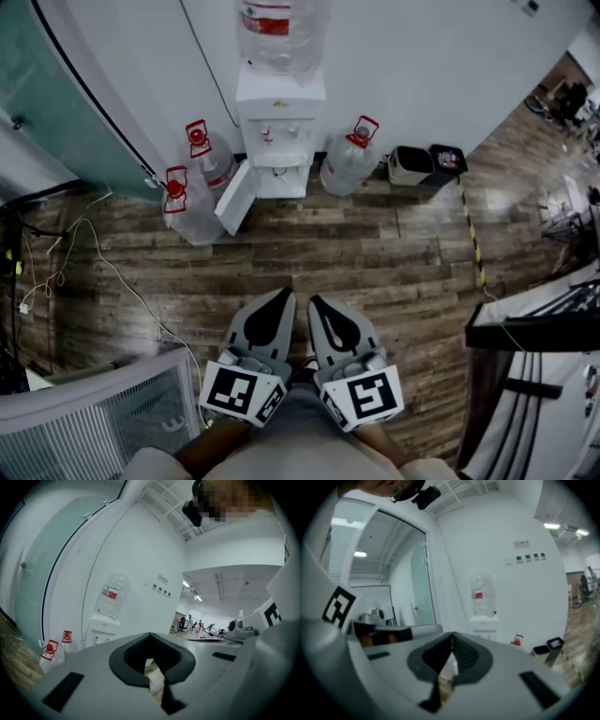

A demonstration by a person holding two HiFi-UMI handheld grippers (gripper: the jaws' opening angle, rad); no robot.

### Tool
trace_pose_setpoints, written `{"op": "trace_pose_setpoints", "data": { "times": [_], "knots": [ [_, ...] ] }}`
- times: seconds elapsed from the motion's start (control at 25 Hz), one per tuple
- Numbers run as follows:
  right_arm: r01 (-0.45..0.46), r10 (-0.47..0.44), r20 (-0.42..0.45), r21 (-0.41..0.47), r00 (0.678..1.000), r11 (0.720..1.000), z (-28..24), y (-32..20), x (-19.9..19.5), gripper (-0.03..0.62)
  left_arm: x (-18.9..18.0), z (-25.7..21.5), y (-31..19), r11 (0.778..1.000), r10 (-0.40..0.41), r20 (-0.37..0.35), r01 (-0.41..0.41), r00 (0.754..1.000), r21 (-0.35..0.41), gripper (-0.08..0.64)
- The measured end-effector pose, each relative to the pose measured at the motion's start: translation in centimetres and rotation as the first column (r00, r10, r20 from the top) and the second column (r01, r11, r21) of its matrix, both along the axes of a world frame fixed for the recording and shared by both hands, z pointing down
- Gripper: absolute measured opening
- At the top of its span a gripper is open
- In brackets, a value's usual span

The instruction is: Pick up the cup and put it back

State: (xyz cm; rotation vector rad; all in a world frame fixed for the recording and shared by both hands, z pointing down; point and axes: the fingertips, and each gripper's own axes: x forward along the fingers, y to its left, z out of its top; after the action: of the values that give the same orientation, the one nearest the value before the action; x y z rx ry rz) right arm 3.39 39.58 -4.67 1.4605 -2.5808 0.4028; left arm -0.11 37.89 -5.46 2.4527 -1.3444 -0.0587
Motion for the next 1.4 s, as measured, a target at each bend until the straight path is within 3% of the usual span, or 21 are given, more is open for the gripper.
{"op": "trace_pose_setpoints", "data": {
  "times": [0.64, 1.04, 1.4],
  "knots": [
    [0.015, -0.013, -0.042, 0.042, 0.999, 0.999, -0.9, -7.0, -5.8, 0.023, -5.5, -1.4, -7.0, 0.999, 0.004, -0.057, -0.001, 0.998, 0.053, 0.008],
    [0.043, -0.044, -0.041, -0.012, 0.998, 0.999, 0.3, -10.9, -5.5, 0.023, -4.5, 0.0, -10.4, 1.000, 0.020, -0.077, -0.020, 0.997, 0.001, 0.008],
    [0.084, -0.084, -0.012, -0.008, 0.996, 0.996, 0.3, -17.3, -3.1, 0.023, -2.3, -0.2, -16.3, 1.000, -0.023, -0.051, 0.023, 0.998, 0.005, 0.008]
  ]
}}
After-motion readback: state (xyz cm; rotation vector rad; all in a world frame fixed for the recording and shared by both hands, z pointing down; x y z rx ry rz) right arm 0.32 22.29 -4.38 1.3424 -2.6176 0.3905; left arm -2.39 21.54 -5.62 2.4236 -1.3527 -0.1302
